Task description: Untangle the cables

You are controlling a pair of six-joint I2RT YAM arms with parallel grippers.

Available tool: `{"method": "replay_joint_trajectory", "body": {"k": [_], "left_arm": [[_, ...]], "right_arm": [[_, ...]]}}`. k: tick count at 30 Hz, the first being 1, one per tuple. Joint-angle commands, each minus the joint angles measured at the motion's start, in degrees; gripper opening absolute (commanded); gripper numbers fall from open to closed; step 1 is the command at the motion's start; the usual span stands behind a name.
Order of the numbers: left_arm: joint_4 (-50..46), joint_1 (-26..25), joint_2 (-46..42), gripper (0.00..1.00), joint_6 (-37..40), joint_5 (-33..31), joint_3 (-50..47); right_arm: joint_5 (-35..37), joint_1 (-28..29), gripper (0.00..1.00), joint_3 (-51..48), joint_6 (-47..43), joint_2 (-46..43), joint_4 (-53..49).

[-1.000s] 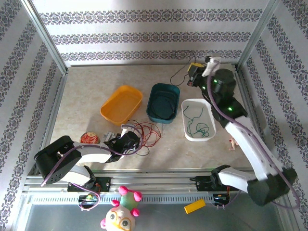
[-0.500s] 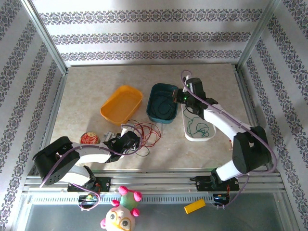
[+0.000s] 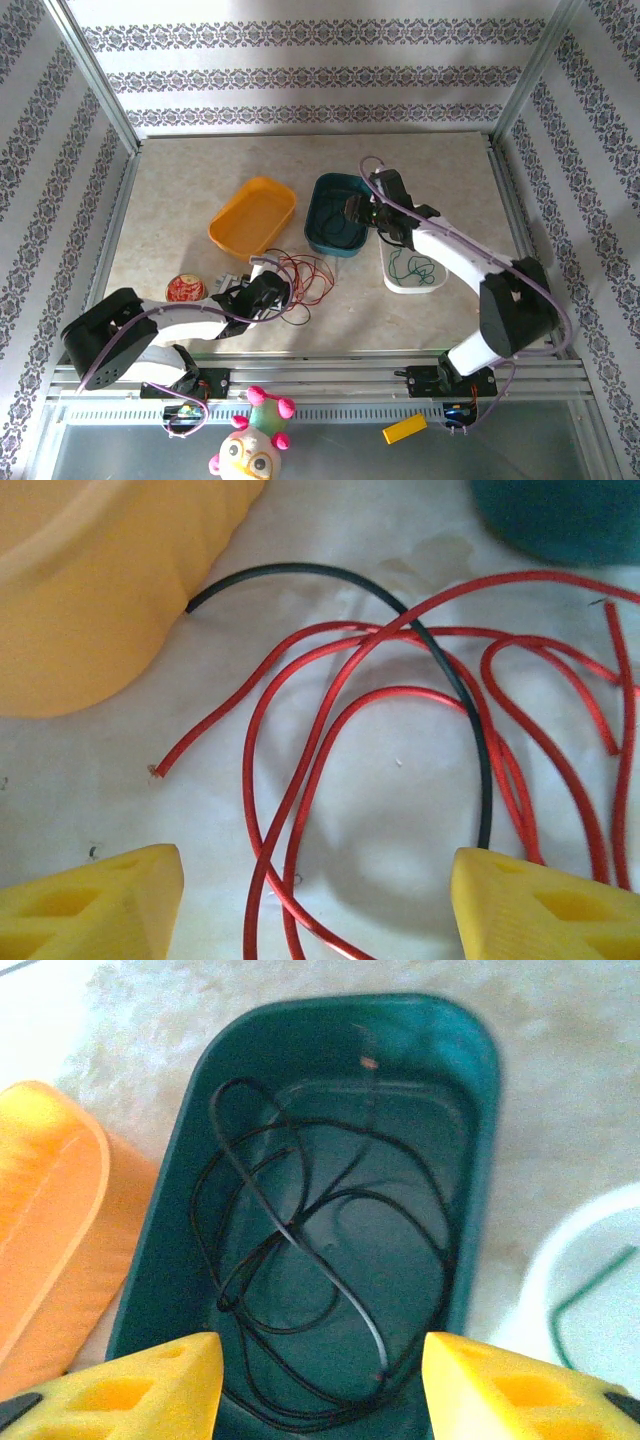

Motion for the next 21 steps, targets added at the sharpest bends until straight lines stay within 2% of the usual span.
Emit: {"method": "replay_joint_trajectory", "body": {"k": [1,3,4,9,14,17,21], "left_arm": [[-1.24,0.33,-2.23,0.71,-0.15,-1.22,0.61],[-0.86,0.33,-3.39,0.71,0.33,-1.43,0.61],[-0.8,0.33,-4.07,0.71,0.54,-1.61,0.61],[-0.68,0.33,-7.82,0.72,1.34,-1.98,0.35],[-4.13,0.33,-10.89,0.72,1.58,-4.42,0.94],[-10.98,0.33,-12.3,0.72,-2.74,-11.65,2.26],[-20.77,0.42,-13.6,0.72,-10.34,-20.38,3.57]], "right_arm": [[12.1,2.76,0.62,-1.43,-1.72,-7.17,-4.03],[13.64,4.62,0.62,-2.61,-2.93,-9.95,-5.52],[12.24,5.74,0.62,-3.63,-3.47,-11.2,-5.54],[-4.55,14.78,0.61,-8.97,-7.28,-13.09,-4.06],[-15.13,25.95,0.58,-13.9,-5.91,-9.25,-0.43],[-16.56,29.9,0.57,-13.97,-4.66,-4.57,0.07],[-12.72,33.65,0.57,-10.89,-4.91,2.51,-1.37]]}}
